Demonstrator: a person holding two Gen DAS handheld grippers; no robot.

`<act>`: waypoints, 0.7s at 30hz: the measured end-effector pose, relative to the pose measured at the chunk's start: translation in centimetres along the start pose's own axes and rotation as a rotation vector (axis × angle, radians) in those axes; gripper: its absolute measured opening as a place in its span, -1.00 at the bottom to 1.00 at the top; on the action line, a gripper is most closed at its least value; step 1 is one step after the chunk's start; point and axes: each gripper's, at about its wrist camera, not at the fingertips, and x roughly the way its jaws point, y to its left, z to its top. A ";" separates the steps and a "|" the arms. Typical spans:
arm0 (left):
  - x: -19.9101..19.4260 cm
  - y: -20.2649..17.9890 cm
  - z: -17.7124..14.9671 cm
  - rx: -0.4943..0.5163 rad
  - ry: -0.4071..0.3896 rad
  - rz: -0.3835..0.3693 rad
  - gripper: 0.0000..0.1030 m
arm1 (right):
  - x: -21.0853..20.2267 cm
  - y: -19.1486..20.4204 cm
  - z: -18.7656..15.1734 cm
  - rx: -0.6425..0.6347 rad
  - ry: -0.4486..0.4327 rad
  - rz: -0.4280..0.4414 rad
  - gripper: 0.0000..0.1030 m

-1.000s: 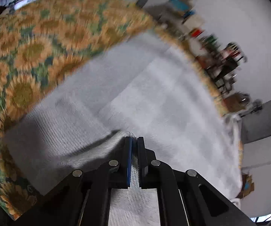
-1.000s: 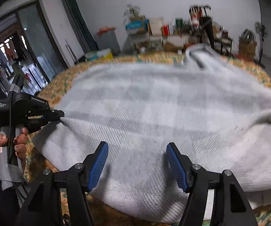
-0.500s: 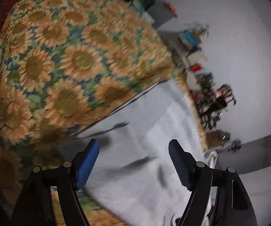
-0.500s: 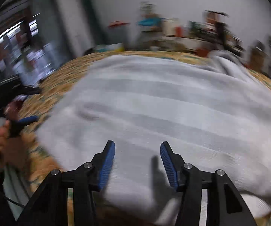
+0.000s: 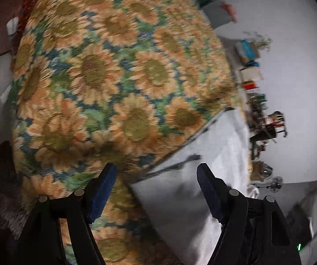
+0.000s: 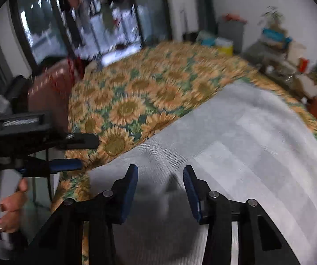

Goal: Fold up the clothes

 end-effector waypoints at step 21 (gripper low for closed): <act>-0.4 1.2 0.5 0.024 0.085 0.091 0.46 | 5.8 2.2 4.4 -0.177 0.073 -0.134 -0.26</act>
